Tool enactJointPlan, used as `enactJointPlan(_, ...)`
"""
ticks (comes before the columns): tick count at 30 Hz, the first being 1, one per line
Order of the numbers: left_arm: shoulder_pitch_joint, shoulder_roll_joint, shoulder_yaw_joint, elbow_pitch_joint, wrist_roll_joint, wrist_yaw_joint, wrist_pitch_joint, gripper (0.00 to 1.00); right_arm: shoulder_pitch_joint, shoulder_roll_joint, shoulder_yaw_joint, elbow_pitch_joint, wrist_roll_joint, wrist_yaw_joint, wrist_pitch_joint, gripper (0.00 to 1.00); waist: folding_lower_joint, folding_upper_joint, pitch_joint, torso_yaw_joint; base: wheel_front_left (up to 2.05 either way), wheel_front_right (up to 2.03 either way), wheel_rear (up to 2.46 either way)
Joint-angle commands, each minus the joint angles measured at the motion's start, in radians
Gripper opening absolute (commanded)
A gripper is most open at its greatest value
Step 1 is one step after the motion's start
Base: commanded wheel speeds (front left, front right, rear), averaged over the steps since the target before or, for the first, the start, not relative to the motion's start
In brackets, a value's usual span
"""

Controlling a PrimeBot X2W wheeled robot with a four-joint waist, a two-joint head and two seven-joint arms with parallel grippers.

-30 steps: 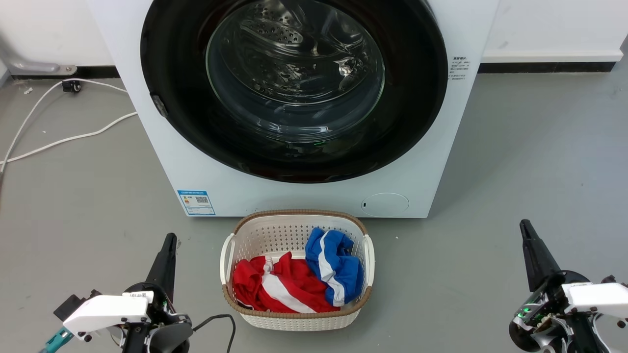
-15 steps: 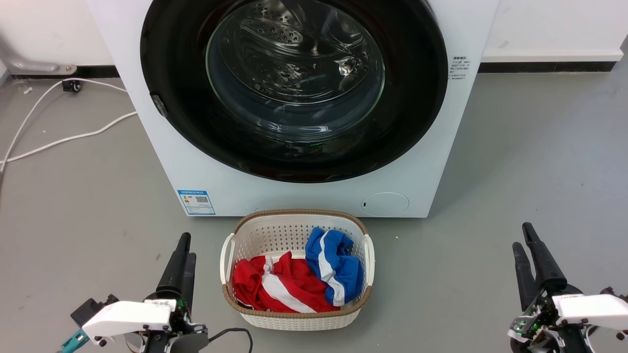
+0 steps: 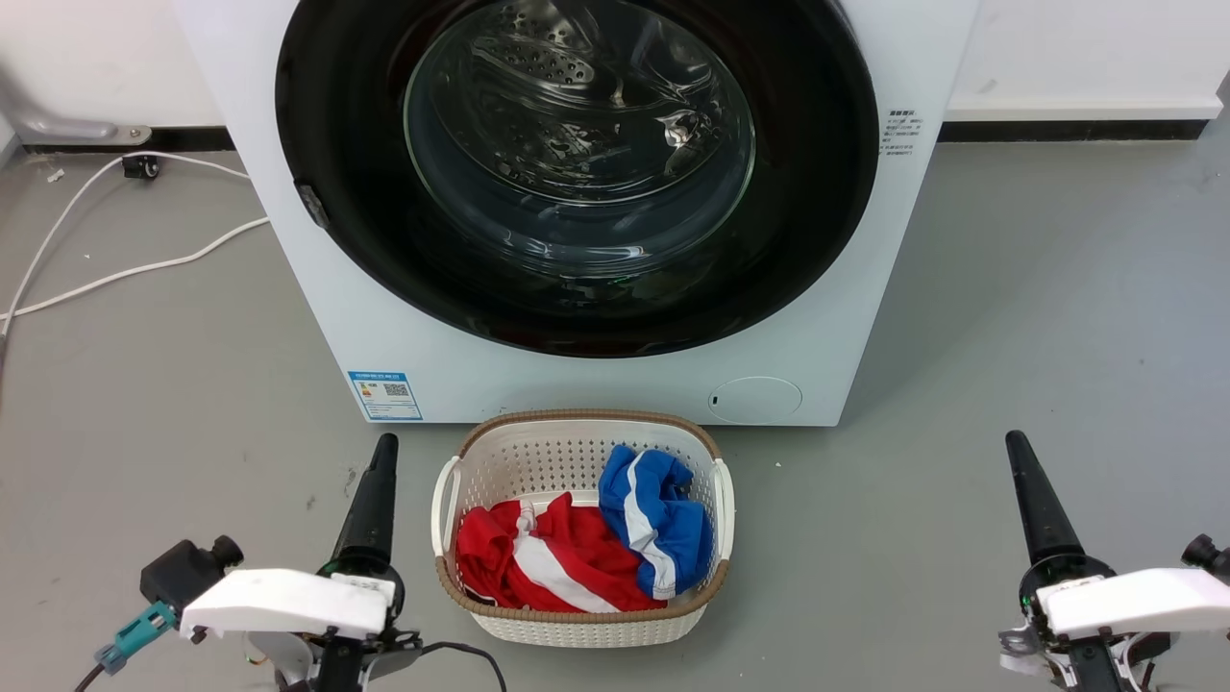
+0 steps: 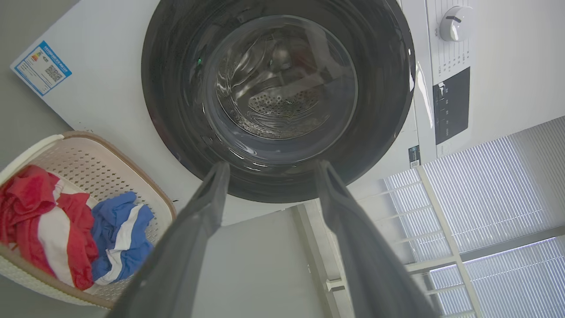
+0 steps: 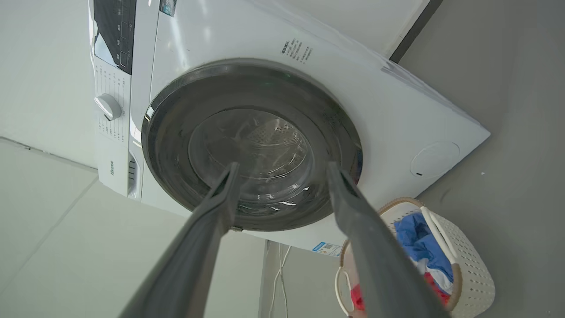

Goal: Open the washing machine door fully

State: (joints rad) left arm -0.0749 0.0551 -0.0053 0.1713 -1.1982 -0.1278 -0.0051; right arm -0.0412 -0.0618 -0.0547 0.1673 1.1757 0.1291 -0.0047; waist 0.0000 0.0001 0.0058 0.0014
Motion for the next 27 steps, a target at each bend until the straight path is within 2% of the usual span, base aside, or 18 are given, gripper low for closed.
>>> enactJointPlan(1,-0.02,0.007,-0.009,-0.02,0.044,-0.002,-0.01,1.0,-0.012,-0.011,0.004,-0.022,-0.049,0.002,-0.01,1.0,0.0,-0.0001,0.0,0.0,0.0,0.0,0.0)
enactJointPlan(11,-0.021,0.017,-0.036,-0.044,0.275,0.001,-0.048,1.0,0.011,-0.008,0.014,-0.048,-0.291,0.002,-0.048,1.0,0.0,-0.0001,-0.001,0.002,0.0,0.0,0.0)
enactJointPlan(27,-0.034,0.057,-0.096,-0.049,0.538,0.035,-0.1,1.0,0.032,-0.013,0.032,-0.076,-0.561,0.002,-0.077,1.0,0.0,-0.0001,-0.002,0.002,0.0,0.0,0.0)
